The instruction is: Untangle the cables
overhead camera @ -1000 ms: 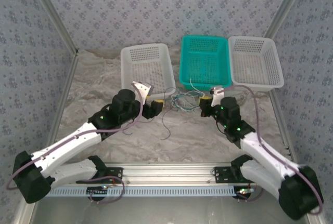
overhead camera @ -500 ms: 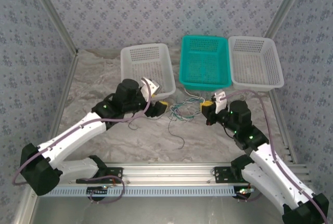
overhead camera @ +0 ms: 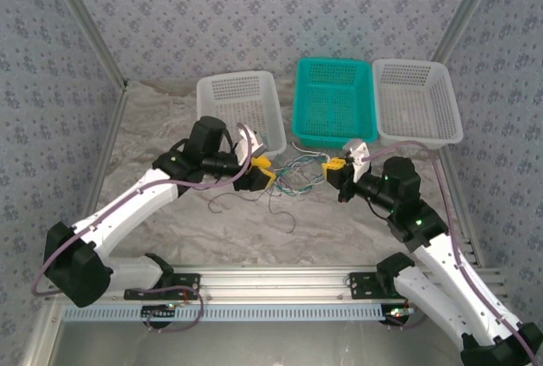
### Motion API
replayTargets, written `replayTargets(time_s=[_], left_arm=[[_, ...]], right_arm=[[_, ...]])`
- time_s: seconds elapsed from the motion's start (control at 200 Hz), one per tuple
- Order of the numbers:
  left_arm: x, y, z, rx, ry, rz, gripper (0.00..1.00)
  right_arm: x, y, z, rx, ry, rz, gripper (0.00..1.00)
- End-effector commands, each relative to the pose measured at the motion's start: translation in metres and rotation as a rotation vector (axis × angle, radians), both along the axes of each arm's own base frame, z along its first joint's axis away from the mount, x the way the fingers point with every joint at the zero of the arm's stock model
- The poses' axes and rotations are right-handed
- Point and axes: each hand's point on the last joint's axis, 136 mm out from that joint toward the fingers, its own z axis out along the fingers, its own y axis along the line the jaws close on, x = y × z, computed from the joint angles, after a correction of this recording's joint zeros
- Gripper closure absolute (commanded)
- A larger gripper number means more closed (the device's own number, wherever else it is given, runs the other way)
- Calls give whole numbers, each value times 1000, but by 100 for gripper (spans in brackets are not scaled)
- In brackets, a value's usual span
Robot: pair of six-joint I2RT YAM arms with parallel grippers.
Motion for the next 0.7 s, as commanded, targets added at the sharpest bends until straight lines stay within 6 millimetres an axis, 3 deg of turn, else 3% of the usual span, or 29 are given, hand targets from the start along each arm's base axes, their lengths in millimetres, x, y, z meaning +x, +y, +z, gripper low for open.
replayTargets(time_s=[0.0,0.17,0.53,0.695], left_arm=[[-1,-1,8,-40,-2,-39,54],[8,3,7,-46,-20,5,70],[27,42,17,-16,-308,205,67],[15,35,19,-56,-313,124,60]], right_arm=[[-11,5,25,23,-56,51,100],[-14,7,34,32,-75,69,100],[-17,6,35,18,-78,69,100],[-18,8,41,33,-93,77,100]])
